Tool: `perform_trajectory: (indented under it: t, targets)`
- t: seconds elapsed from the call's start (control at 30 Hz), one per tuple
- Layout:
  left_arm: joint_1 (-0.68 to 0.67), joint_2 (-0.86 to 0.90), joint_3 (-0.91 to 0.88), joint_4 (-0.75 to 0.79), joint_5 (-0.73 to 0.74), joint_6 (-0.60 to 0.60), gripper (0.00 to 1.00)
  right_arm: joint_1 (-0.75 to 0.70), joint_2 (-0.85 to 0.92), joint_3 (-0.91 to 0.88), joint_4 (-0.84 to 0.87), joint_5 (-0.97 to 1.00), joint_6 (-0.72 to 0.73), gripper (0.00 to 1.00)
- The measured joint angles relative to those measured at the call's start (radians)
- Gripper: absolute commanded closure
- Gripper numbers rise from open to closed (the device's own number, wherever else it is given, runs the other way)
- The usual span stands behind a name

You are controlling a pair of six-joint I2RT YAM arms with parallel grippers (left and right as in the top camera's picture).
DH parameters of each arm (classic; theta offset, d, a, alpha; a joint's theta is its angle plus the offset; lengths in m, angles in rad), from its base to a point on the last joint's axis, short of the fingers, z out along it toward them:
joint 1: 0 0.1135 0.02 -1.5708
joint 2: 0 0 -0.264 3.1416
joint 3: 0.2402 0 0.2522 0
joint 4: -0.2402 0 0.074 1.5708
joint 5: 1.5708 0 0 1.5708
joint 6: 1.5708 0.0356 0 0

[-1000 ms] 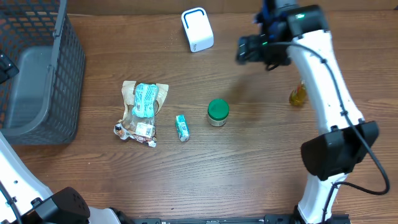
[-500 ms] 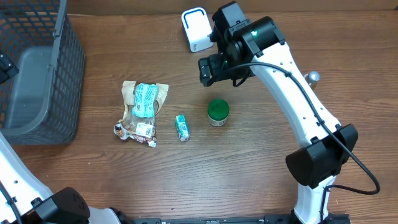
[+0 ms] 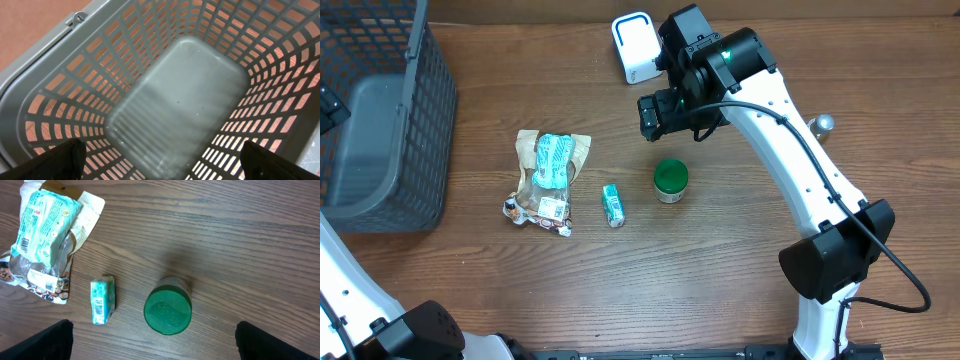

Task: Scan the item barcode
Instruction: 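Move the right gripper left over the green-capped container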

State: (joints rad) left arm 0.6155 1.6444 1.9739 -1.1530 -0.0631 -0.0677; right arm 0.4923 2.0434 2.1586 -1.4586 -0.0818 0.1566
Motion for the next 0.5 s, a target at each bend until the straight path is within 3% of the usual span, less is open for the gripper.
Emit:
perform_trajectory:
  t: [0.5]
  targets:
    - [0.0,0.0,0.0,0.0,0.0,0.0,0.0,-0.001,0.0,0.0,-0.013,0.0,0.0,0.0]
